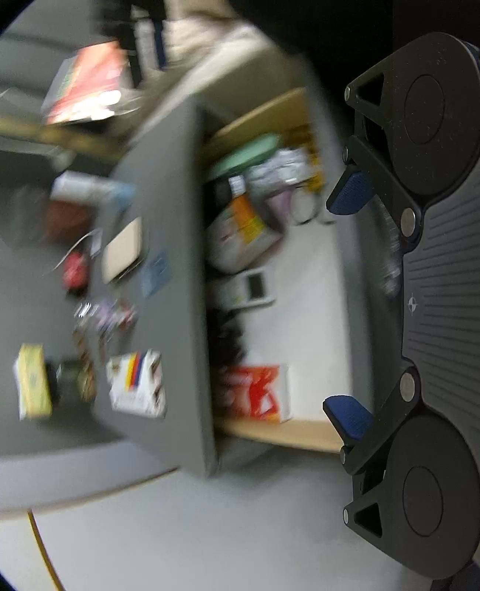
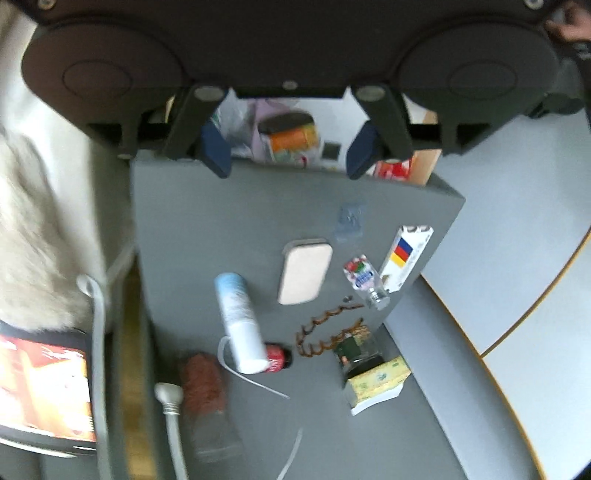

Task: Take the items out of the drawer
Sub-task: 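Set the clear bag on the nightstand top and open the right tool, then push the drawer closed with the left tool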

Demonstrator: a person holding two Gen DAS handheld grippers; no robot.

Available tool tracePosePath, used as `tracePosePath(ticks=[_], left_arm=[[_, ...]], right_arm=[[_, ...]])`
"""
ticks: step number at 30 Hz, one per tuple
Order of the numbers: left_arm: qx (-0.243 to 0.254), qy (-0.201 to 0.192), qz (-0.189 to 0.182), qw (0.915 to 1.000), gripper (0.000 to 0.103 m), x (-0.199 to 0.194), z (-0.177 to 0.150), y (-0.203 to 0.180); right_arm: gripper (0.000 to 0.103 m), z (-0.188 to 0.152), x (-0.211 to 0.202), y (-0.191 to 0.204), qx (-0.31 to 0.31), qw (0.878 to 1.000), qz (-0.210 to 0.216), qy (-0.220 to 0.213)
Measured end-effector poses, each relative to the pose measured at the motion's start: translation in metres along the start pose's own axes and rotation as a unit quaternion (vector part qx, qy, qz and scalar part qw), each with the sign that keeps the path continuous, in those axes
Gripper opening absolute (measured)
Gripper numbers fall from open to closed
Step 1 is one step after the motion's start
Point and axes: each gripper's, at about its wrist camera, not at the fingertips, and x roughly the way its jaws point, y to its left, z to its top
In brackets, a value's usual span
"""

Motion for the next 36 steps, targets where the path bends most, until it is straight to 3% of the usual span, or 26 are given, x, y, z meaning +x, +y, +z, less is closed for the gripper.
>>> tracePosePath(ticks=[1,3,6,8,11,16,22,36], left_arm=[[0.001,0.013,-0.001,0.9999,0.103,0.004,-0.003,-0.008],[-0.005,0.036,-0.003,0.9993,0.103,0.016,-0.01,-0.021],[-0.013,0.045,0.016,0.9988,0.103,0.033,-0.019,-0.038],[-0.02,0.038,0.028,0.9987,0.103,0.041,-0.022,-0.045],[-0.034,0.022,0.052,0.9978,0.103,0.052,-0.023,-0.053],[-0.064,0.01,0.054,0.9964,0.103,0.058,-0.021,-0.053],[-0.052,-0.014,0.072,0.9959,0.103,0.069,-0.007,-0.056],[-0.036,-0.031,0.1,0.9939,0.103,0.102,0.041,-0.059]], right_arm=[[0.084,-0.003,-0.007,-0.002,-0.005,1.0,-0.012,-0.007],[0.084,-0.012,-0.02,-0.004,-0.01,0.999,-0.042,-0.025],[0.084,-0.019,-0.023,-0.003,-0.011,0.999,-0.034,-0.033],[0.084,-0.021,-0.023,0.001,-0.024,0.999,-0.019,-0.041],[0.084,-0.021,-0.02,0.009,-0.04,0.997,-0.029,-0.054],[0.084,-0.023,-0.024,0.013,-0.05,0.996,-0.022,-0.076],[0.084,-0.023,-0.035,-0.002,-0.01,0.995,0.012,-0.095],[0.084,-0.023,-0.036,-0.006,0.006,0.994,0.024,-0.103]])
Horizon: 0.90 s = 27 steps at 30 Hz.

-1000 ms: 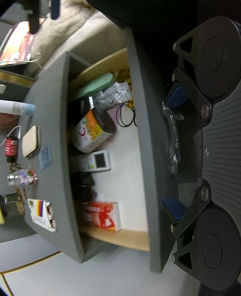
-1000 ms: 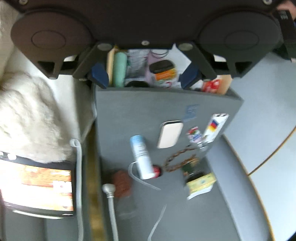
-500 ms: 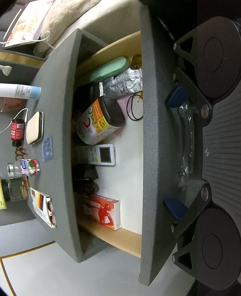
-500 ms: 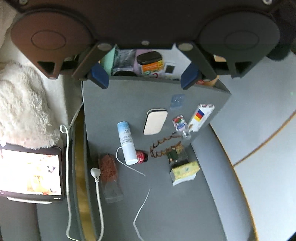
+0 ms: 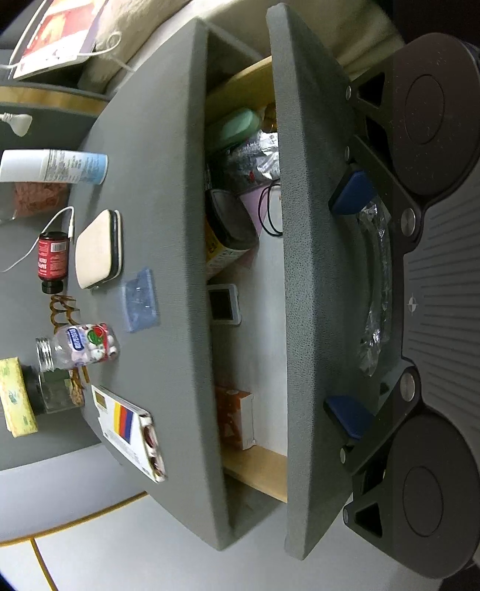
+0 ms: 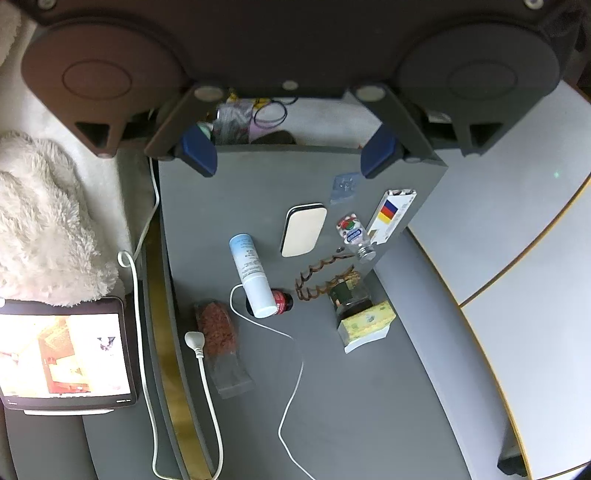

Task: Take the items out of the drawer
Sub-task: 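Push the drawer closed with the left tool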

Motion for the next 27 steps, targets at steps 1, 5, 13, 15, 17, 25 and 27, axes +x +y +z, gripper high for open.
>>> tracePosePath(ticks=[1,5,13,15,17,25,27], left_arm=[[0.002,-0.001,0.002,1.0,0.103,0.003,0.004,-0.001],[0.011,-0.001,0.014,0.9998,0.103,0.014,0.019,-0.008],[0.016,0.001,0.026,0.9995,0.103,0.03,0.044,-0.015],[0.015,0.002,0.026,0.9995,0.103,0.034,0.049,-0.016],[0.011,0.009,0.024,0.9996,0.103,0.038,0.053,-0.016],[0.003,0.017,0.027,0.9995,0.102,0.038,0.05,-0.016],[-0.004,0.015,0.021,0.9997,0.103,0.026,0.05,-0.011]], right_arm=[[0.084,0.0,0.0,-0.001,0.002,1.0,0.002,0.0],[0.084,0.0,0.0,-0.002,0.006,1.0,0.004,0.0],[0.084,0.0,0.0,-0.004,0.012,1.0,0.011,-0.001],[0.084,0.0,0.0,-0.004,0.014,1.0,0.012,0.0],[0.084,0.0,0.0,-0.005,0.016,1.0,0.014,0.0],[0.084,0.001,0.0,-0.005,0.019,1.0,0.01,0.002],[0.084,0.001,0.001,-0.005,0.019,1.0,0.007,0.005]])
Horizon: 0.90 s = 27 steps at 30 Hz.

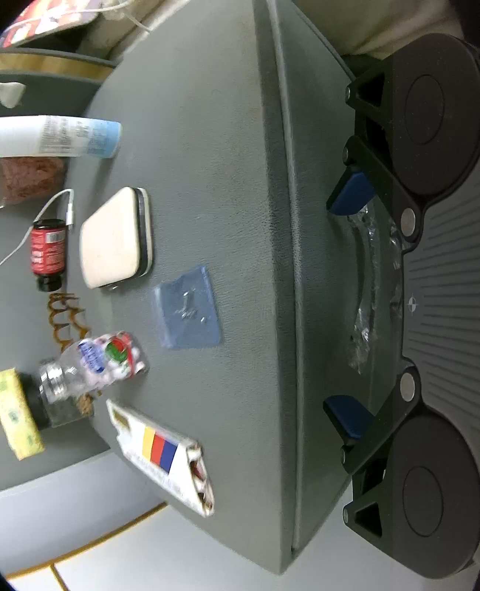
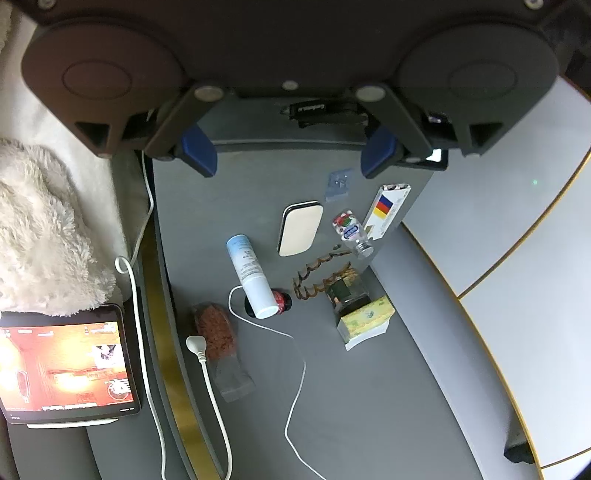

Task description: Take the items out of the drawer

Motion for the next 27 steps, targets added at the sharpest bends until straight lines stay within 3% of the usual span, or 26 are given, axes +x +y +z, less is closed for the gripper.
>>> tracePosePath(ticks=[4,8,13,16,19,23,27], left_arm=[[-0.061,-0.015,-0.012,0.998,0.103,-0.055,0.007,0.039],[-0.094,-0.038,0.017,0.9947,0.103,-0.102,0.018,0.071],[-0.079,-0.043,0.04,0.9951,0.103,-0.119,0.03,0.082],[-0.076,-0.057,0.061,0.9936,0.103,-0.123,0.031,0.08],[-0.081,-0.052,0.061,0.9935,0.103,-0.123,0.027,0.082],[-0.089,-0.047,0.06,0.993,0.103,-0.127,0.021,0.082],[-0.092,-0.051,0.059,0.9927,0.103,-0.132,0.021,0.081]], right_arm=[[0.084,0.002,0.006,0.0,0.001,1.0,-0.005,0.018],[0.084,0.007,0.016,0.009,-0.017,0.999,-0.034,0.032],[0.084,0.018,0.04,0.034,-0.059,0.997,-0.04,0.029],[0.084,0.021,0.079,0.053,-0.08,0.994,-0.044,0.056],[0.084,0.01,0.1,0.058,-0.104,0.988,-0.075,0.082],[0.084,0.006,0.103,0.061,-0.124,0.983,-0.107,0.079],[0.084,0.004,0.106,0.059,-0.119,0.983,-0.109,0.087]])
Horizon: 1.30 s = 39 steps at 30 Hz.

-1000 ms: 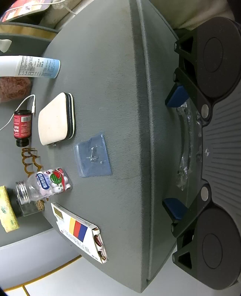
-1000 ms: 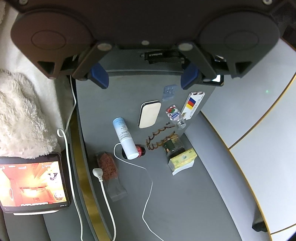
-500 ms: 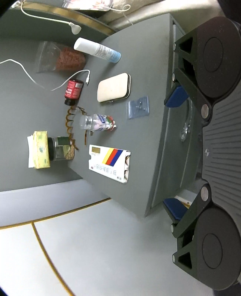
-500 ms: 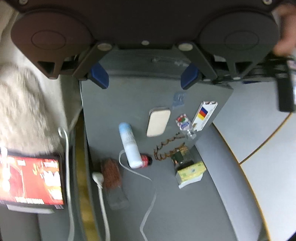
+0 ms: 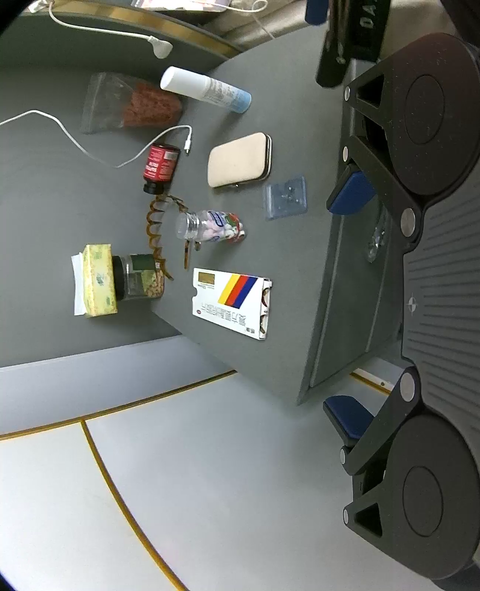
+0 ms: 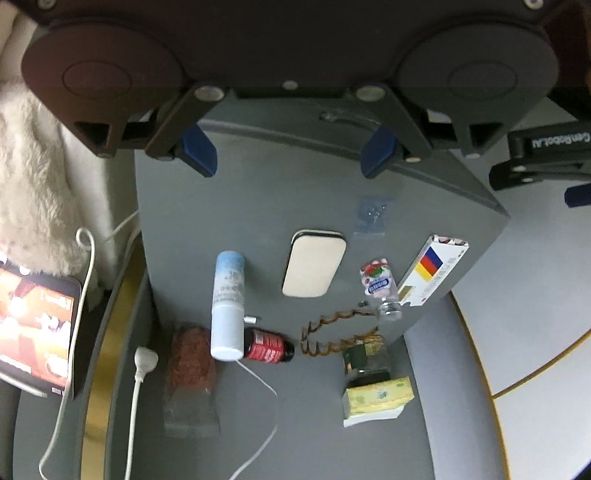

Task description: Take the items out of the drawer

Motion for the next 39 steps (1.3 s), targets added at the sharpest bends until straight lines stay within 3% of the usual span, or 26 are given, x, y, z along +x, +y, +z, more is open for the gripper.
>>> tracePosePath(ticks=[8,39], left_arm=[[0.005,-0.004,-0.001,1.0,0.103,-0.0043,0.0005,-0.0026],[0.017,-0.011,-0.003,0.9998,0.103,-0.0086,0.0016,-0.0062]], right_arm=[[0.084,-0.0042,-0.0005,0.008,-0.023,1.0,-0.007,0.001],[0.084,-0.0032,-0.0014,0.0088,-0.019,1.0,0.015,-0.002]])
